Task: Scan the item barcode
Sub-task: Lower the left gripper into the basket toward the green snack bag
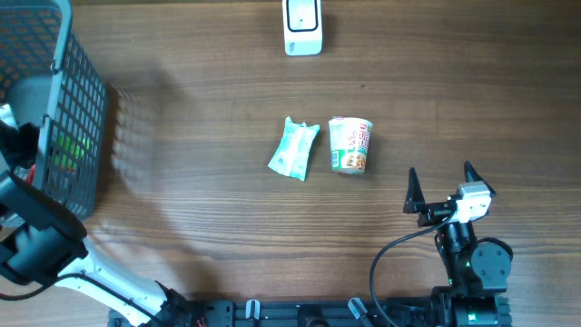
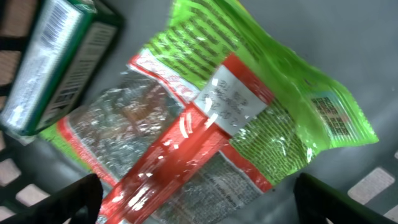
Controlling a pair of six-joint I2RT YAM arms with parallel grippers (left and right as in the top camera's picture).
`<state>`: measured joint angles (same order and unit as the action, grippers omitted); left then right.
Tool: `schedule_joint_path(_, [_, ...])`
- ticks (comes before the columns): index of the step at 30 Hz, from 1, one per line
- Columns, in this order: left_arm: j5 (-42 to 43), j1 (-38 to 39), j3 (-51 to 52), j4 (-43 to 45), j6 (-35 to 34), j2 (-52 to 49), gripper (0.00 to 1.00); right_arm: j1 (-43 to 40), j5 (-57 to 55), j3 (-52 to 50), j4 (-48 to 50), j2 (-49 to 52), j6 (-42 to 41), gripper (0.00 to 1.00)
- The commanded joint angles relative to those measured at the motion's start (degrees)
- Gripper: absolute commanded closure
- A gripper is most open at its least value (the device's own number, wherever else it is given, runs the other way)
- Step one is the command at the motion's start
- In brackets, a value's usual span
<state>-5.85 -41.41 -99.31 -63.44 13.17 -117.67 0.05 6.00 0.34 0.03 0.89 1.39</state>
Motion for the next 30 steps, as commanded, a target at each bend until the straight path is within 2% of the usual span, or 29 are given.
schedule_joint_path(1, [3.9,0.1,0.1,-0.7,6.6,-3.7,0.00,-0.3,0.1,0.0,0.3,-0.3,0.0,0.00])
schedule_joint_path(14, [4.5,0.2,0.1,3.8,21.5,-6.8,0.00,-0.3,0.1,0.0,0.3,-0.3,0.0,0.00])
schedule_joint_path(22, [4.5,0.8,-0.1,7.7,27.6,-6.7,0.00,-0.3,0.1,0.0,0.3,-0.3,0.0,0.00])
schedule_joint_path(27, [4.5,1.8,-3.8,7.7,28.4,-5.9,0.00,-0.3,0.1,0.0,0.3,-0.3,0.0,0.00])
schedule_joint_path(30, [4.5,1.8,-6.4,7.4,26.5,-4.5,0.00,-0.3,0.1,0.0,0.3,-0.3,0.0,0.00])
